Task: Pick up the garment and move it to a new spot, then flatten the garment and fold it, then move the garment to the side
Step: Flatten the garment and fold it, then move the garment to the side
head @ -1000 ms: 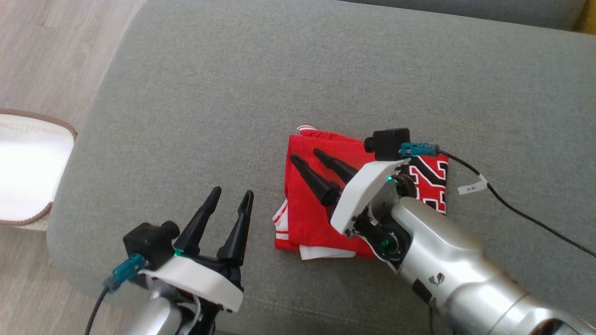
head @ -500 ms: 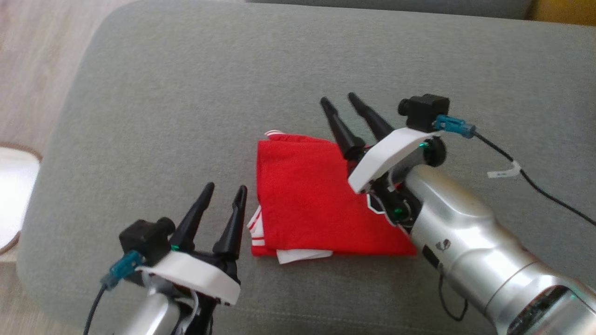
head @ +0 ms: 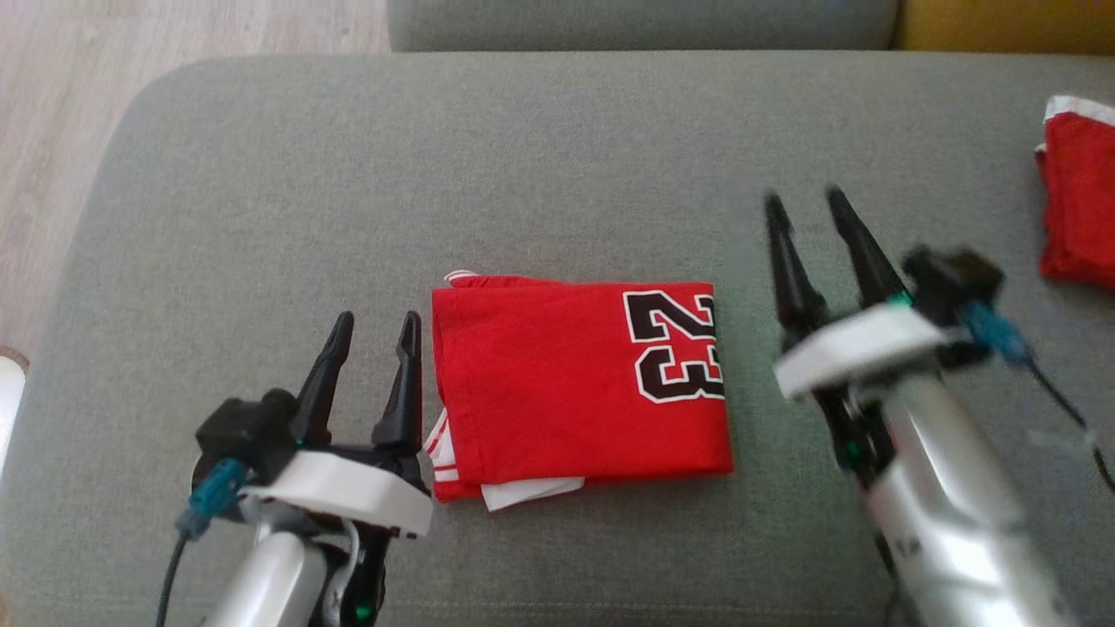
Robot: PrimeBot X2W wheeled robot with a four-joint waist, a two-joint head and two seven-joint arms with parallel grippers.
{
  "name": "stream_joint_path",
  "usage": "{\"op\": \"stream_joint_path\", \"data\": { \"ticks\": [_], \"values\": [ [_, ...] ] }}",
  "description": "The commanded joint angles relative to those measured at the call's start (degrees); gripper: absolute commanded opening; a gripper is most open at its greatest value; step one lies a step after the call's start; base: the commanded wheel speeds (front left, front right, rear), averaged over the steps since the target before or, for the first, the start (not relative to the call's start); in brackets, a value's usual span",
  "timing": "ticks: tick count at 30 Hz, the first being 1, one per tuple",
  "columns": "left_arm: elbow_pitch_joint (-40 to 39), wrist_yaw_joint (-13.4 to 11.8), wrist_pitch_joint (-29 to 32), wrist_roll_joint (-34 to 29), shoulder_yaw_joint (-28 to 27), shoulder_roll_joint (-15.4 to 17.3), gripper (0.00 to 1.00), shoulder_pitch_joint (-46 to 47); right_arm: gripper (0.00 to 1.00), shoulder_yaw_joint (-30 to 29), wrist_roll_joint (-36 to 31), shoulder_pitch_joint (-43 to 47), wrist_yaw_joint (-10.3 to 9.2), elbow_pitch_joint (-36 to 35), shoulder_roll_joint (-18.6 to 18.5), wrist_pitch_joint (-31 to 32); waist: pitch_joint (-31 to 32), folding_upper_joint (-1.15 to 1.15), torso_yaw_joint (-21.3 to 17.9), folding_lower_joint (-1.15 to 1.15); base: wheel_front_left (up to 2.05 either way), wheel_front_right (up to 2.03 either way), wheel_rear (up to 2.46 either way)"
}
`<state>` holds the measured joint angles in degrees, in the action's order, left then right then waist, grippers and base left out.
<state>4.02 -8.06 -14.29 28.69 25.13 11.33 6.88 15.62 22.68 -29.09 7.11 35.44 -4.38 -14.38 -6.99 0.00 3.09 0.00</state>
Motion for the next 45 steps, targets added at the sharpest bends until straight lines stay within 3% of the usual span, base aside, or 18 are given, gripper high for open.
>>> {"op": "stream_joint_path", "data": {
  "ticks": [1, 6, 14, 31, 45],
  "values": [
    [-1.39, 0.10, -0.70, -1.17, -2.74, -0.17, 1.00, 0.67, 1.00, -1.46, -2.58, 1.66, 0.37, -4.58, 1.17, -0.61, 0.67, 0.00, -0.15, 0.00, 0.00, 0.00, 0.00],
    [-0.69, 1.10, -0.70, -4.06, -4.91, -1.92, 1.00, -1.24, 1.00, -7.79, -8.41, 10.79, 0.37, -13.28, 1.45, -0.62, 1.86, 0.00, -0.19, 0.00, 0.00, 0.00, 0.00],
    [0.61, 2.94, -0.71, -8.02, -7.86, -4.21, 1.00, -3.51, 1.00, -11.53, -9.62, 19.66, 0.37, -21.10, 1.49, -0.62, 2.61, 0.00, -0.12, 0.00, 0.00, 0.00, 0.00],
    [1.88, 6.18, -0.71, -12.18, -12.01, -7.14, 1.00, -4.73, 1.00, -12.41, -10.87, 23.25, 0.37, -21.69, 1.50, -0.62, 2.50, 0.00, -0.20, 0.00, 0.00, 0.00, 0.00],
    [2.54, 7.27, -0.71, -13.56, -13.37, -8.10, 1.00, -4.75, 1.00, -12.06, -11.66, 22.62, 0.37, -20.63, 1.50, 1.75, 2.11, 0.00, -0.21, 0.00, 0.00, 0.00, 0.00]
  ]
}}
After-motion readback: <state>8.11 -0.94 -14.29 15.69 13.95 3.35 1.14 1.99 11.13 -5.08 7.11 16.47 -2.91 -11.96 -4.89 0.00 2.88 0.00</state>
